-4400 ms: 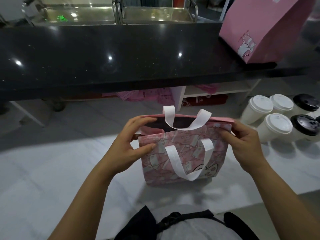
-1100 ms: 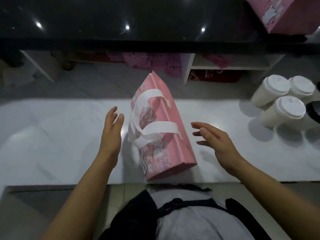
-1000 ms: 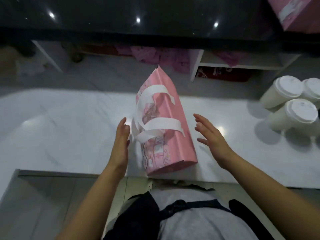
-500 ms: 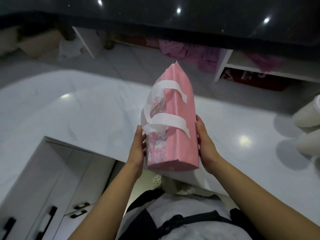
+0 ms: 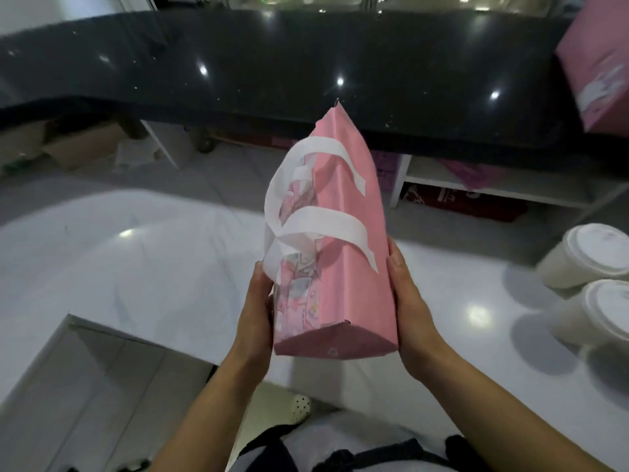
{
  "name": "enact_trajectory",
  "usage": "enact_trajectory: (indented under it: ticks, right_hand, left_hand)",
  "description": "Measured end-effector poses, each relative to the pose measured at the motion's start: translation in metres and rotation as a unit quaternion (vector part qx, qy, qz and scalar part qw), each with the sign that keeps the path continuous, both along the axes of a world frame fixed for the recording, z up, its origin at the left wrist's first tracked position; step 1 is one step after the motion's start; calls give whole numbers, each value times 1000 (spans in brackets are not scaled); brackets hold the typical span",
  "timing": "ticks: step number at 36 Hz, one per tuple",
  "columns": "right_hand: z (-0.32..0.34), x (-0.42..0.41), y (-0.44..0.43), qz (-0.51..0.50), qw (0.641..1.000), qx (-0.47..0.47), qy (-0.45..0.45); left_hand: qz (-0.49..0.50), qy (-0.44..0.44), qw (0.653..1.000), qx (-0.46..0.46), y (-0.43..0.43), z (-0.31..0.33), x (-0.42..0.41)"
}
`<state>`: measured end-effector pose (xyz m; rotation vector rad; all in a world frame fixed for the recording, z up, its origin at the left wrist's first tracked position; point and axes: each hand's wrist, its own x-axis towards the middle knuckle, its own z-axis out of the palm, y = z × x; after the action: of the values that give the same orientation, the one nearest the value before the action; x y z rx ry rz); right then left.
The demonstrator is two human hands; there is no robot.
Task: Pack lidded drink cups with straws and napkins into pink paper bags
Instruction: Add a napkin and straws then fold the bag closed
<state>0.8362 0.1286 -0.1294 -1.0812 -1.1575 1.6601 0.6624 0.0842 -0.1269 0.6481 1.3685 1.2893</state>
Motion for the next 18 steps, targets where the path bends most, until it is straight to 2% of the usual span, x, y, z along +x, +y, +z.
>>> enact_trajectory:
  ticks: [10, 18]
  right_hand:
    - [92, 58, 43, -45, 987, 140, 60]
    - [118, 112, 117, -94, 972, 204, 73]
  left_hand:
    - [-41, 52, 987, 150, 70, 87, 50]
    - [-156, 11, 967, 199, 174, 136, 106]
